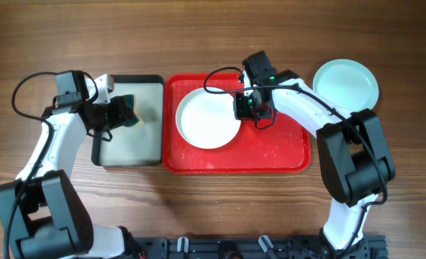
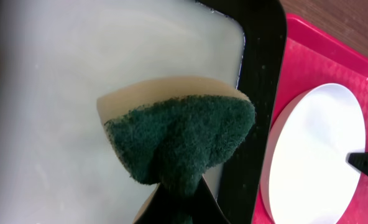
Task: Clean dirty plates on tray and stack at the side
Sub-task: 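Return the sponge to the tray and lift the plate with the right gripper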
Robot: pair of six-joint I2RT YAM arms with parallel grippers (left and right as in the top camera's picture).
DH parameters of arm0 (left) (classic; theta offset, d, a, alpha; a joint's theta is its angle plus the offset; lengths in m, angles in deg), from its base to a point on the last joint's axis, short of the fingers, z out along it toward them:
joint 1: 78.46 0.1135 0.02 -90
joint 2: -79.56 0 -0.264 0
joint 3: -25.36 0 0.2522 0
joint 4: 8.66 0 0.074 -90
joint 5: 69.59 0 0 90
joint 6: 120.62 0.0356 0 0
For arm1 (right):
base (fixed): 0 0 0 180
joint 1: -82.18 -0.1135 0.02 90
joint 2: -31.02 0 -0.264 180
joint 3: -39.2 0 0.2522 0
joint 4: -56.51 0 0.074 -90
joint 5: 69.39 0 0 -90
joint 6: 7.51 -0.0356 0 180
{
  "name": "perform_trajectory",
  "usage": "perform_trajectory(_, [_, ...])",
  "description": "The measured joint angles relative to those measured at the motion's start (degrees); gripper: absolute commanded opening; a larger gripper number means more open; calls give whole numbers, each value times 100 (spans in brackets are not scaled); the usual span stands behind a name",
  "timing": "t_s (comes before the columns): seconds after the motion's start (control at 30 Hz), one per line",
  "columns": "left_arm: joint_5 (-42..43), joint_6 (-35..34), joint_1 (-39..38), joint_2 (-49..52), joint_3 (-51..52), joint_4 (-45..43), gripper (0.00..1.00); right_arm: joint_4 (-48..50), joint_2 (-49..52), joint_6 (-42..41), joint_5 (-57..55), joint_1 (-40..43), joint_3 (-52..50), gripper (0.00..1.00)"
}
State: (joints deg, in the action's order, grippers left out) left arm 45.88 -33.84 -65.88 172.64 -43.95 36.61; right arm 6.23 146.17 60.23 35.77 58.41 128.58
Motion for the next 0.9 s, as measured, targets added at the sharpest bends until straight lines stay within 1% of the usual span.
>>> perform_trajectory(0.2, [46,-2,0,0,0,61,4,59,-7,-9,-24,2,31,4])
perform_trajectory(0.33, [166,-2,0,0,0,83,4,129,-343,-105,-247,0,258,4])
perform_trajectory(0.43, [188,-2,0,0,0,96,4,590,-778,-310,-431,0,396,4])
perform_trajectory(0.53, [190,-2,0,0,0,120,4,979,-813,-586,-634,-72,413,4])
perform_trajectory(0.63, [155,-2,0,0,0,173,4,1679,-813,-817,-1250,-498,415,4])
perform_trajectory(0.73, [-13,-2,0,0,0,223,4,2203,-813,-833,-2306,-1281,415,4])
perform_trajectory(0.83, [-76,-2,0,0,0,238,4,2675,-811,-588,-3239,-1891,415,4])
perform_trajectory(0.9, [-96,-2,0,0,0,240,4,2977,-804,-299,-3663,-2124,415,4])
